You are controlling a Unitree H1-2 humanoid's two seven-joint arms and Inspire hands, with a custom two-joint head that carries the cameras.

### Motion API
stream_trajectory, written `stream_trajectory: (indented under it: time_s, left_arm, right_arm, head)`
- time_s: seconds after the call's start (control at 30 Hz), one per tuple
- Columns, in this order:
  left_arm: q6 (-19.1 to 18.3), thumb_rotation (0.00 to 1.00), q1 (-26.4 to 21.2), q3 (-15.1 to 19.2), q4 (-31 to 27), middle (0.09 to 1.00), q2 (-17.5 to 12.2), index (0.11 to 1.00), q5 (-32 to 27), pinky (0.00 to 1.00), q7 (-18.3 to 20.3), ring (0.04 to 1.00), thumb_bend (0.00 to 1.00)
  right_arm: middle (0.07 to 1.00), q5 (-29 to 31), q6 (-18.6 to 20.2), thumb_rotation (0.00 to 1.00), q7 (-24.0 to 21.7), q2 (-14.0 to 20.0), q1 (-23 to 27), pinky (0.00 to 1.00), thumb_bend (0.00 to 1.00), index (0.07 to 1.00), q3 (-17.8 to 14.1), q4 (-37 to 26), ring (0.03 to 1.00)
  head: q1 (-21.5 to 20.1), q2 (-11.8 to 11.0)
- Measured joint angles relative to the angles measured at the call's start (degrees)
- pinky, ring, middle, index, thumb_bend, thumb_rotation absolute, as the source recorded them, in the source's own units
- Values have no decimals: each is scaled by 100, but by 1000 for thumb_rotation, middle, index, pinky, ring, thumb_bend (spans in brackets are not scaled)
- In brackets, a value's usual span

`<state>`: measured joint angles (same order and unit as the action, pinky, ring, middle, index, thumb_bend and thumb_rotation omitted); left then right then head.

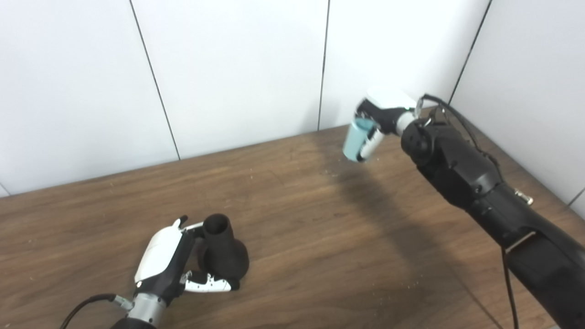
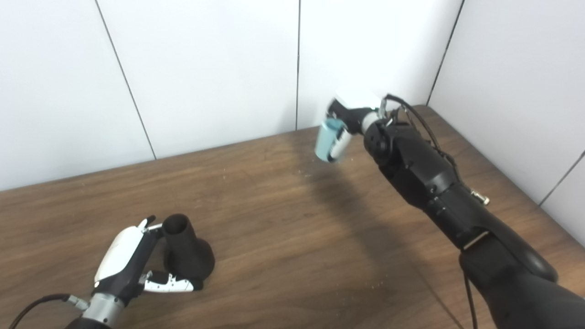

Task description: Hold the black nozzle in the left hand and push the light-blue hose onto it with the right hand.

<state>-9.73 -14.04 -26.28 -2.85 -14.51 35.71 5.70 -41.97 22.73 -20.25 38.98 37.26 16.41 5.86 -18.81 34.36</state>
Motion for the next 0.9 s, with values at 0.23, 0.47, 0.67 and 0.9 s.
stream_trajectory:
  time_s: [0.23, 0.47, 0.67, 0.9]
  left_arm:
    - [-264, 0, 5, -97, -151, 552, 20, 437, 150, 1000, 8, 699, 514]
    - [-575, 0, 13, -192, -279, 511, 91, 470, 278, 1000, 78, 730, 521]
    - [-731, 0, 21, -241, -302, 496, 208, 481, 426, 1000, 78, 741, 524]
    - [-866, 0, 38, -263, -313, 497, 361, 481, 615, 1000, 77, 747, 524]
  right_arm:
    - [512, 4, -43, 0, -426, -4, -148, 288, 494, 520, -26, -881, 410]
    - [518, -15, -82, 0, -892, -63, -124, 290, 495, 514, 5, -1729, 416]
    - [506, 11, -140, 0, -1233, -304, 50, 297, 498, 496, 31, -2209, 429]
    - [505, 88, -133, 0, -1828, -529, 305, 303, 499, 487, 69, -2673, 442]
  head:
    - [370, 114]
    - [800, 194]
    - [1195, 273]
    - [1477, 325]
